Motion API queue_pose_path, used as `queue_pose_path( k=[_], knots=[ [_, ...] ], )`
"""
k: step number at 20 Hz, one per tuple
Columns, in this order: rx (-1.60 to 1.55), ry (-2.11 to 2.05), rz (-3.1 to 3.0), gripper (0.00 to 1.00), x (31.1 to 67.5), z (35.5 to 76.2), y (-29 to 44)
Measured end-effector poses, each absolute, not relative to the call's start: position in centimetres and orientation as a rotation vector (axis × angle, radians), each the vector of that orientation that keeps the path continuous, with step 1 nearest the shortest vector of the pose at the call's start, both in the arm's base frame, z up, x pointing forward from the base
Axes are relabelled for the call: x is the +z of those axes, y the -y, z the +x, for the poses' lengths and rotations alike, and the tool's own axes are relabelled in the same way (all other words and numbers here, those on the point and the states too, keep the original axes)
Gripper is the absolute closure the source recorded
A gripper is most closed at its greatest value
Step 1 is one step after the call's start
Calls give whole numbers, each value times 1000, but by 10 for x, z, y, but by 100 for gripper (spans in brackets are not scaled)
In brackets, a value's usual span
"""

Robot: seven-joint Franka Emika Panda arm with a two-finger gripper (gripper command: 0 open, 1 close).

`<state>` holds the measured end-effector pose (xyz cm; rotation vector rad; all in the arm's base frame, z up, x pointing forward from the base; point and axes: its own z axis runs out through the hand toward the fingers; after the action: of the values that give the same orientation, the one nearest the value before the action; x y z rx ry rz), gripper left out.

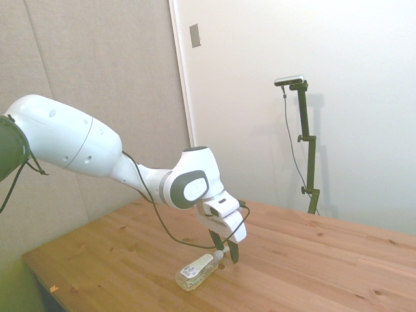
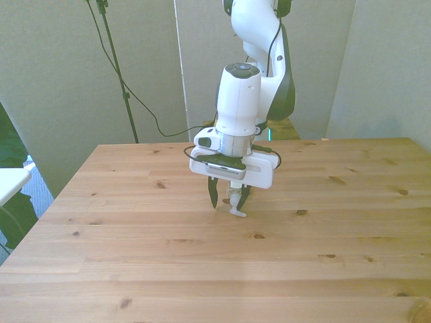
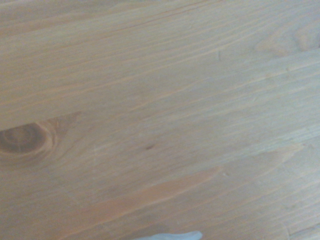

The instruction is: Stand the sanitizer

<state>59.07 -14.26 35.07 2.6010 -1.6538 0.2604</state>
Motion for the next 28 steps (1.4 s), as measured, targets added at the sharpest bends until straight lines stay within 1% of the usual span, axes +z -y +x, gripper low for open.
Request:
queue_pose_path(
  k=[12,15,17,21,26,28],
  knots=[
    [227,1741,2575,100,350,596,141],
    [256,1775,2547,100,352,599,139],
    [328,1800,2529,100,358,602,138],
    [590,1853,2461,100,392,606,134],
    [952,1917,2309,100,452,590,124],
    [1073,1939,2231,100,470,584,125]
  ],
)
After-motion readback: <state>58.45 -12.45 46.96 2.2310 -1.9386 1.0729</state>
